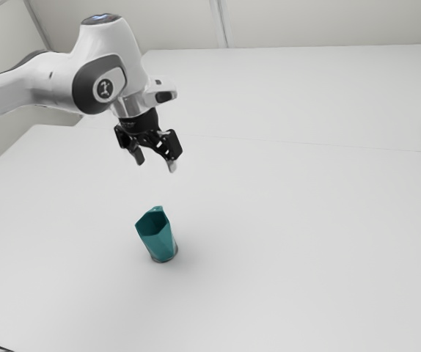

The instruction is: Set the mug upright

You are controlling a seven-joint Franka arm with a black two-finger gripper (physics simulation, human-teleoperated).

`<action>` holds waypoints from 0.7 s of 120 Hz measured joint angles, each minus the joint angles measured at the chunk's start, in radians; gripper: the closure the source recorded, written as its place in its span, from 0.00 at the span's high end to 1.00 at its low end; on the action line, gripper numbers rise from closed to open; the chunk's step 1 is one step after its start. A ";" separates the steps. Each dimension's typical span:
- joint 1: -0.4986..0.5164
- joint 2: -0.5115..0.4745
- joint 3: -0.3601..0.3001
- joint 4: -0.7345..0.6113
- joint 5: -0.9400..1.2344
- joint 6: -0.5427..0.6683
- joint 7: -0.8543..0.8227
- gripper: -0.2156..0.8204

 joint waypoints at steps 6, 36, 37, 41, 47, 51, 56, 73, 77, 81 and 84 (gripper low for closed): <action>0.000 0.007 0.003 0.026 -0.002 -0.024 0.001 0.77; 0.000 0.056 0.009 0.185 -0.005 -0.141 0.004 0.77; 0.000 0.058 0.009 0.190 -0.005 -0.145 0.004 0.77; 0.000 0.066 0.009 0.207 -0.005 -0.157 0.004 0.77; -0.001 0.077 0.009 0.234 -0.005 -0.174 0.004 0.77; -0.001 0.081 0.009 0.247 -0.005 -0.184 0.004 0.77; -0.002 0.084 0.011 0.263 -0.005 -0.197 0.005 0.77; -0.004 0.091 0.015 0.325 -0.005 -0.245 0.005 0.77; -0.006 0.092 0.017 0.337 -0.005 -0.256 0.004 0.77; -0.008 0.092 0.019 0.350 -0.004 -0.267 0.004 0.77; -0.008 0.093 0.020 0.357 -0.004 -0.275 0.004 0.77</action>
